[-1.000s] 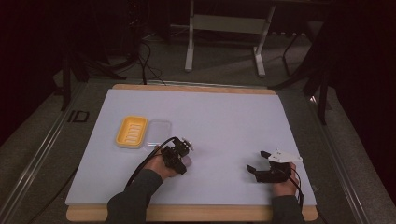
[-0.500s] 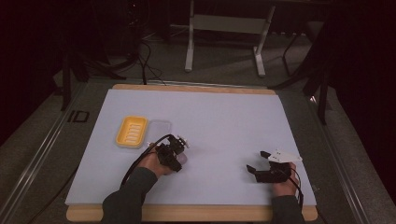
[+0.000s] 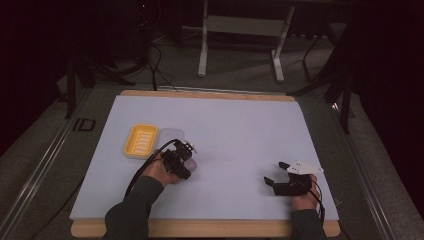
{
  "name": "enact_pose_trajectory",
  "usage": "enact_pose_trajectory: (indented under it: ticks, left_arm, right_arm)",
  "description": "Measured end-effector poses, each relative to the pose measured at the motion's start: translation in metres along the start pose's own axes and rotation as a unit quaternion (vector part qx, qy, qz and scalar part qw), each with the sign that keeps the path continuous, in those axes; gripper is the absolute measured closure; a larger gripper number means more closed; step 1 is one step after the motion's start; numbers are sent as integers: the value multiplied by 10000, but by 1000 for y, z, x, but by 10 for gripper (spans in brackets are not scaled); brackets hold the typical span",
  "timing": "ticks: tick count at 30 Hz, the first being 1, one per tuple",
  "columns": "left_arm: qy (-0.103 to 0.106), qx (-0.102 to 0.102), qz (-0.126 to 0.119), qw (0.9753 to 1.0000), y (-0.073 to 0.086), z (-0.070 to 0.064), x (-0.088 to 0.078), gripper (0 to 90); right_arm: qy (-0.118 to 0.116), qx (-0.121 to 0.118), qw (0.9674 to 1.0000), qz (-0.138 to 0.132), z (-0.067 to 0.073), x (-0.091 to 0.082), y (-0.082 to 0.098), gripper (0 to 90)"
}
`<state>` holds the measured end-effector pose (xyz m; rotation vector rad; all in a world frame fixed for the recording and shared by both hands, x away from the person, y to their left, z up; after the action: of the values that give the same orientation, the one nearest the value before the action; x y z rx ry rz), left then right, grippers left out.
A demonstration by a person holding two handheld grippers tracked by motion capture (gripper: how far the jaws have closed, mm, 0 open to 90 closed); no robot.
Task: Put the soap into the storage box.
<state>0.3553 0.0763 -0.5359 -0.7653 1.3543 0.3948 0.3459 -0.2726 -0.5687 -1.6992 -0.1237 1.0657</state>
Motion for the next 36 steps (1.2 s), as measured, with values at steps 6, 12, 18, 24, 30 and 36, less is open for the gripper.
enact_pose_trajectory:
  ticks: [6, 12, 18, 24, 30, 36]
  left_arm:
    - [20, -77, -35, 10000, 2, 5, -4, 500]
    - [-16, -173, -75, 9998, 6, 12, -10, 500]
    - [-48, -202, -78, 9998, 7, 21, -16, 500]
    - [-9, -287, -117, 9995, 11, 28, -19, 500]
    - [-87, -317, -114, 9994, 15, 38, -26, 500]
    - [41, -487, -298, 9984, 19, 49, -34, 500]
  right_arm:
    - [0, 0, 10000, -2, 0, 0, 0, 144]
    - [1, -5, 10000, 2, 0, 0, 0, 144]
    - [0, -4, 10000, 4, 0, 0, 0, 145]
    - [2, -6, 10000, 8, 0, 0, 0, 145]
    - [4, -7, 10000, 6, 0, 0, 0, 144]
    - [8, -11, 10000, 13, 0, 0, 0, 145]
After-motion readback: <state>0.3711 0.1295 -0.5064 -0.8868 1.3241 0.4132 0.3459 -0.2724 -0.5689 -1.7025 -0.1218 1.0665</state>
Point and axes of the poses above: each handheld gripper's, and its own axes: x roughly forward along the jaws, y roughly out of its underside, z roughly to its left, the point moved 6 cm from there along x, roughly forward along the jaws, and after that the axes turned 2 degrees about z, right-handed, at the moved point
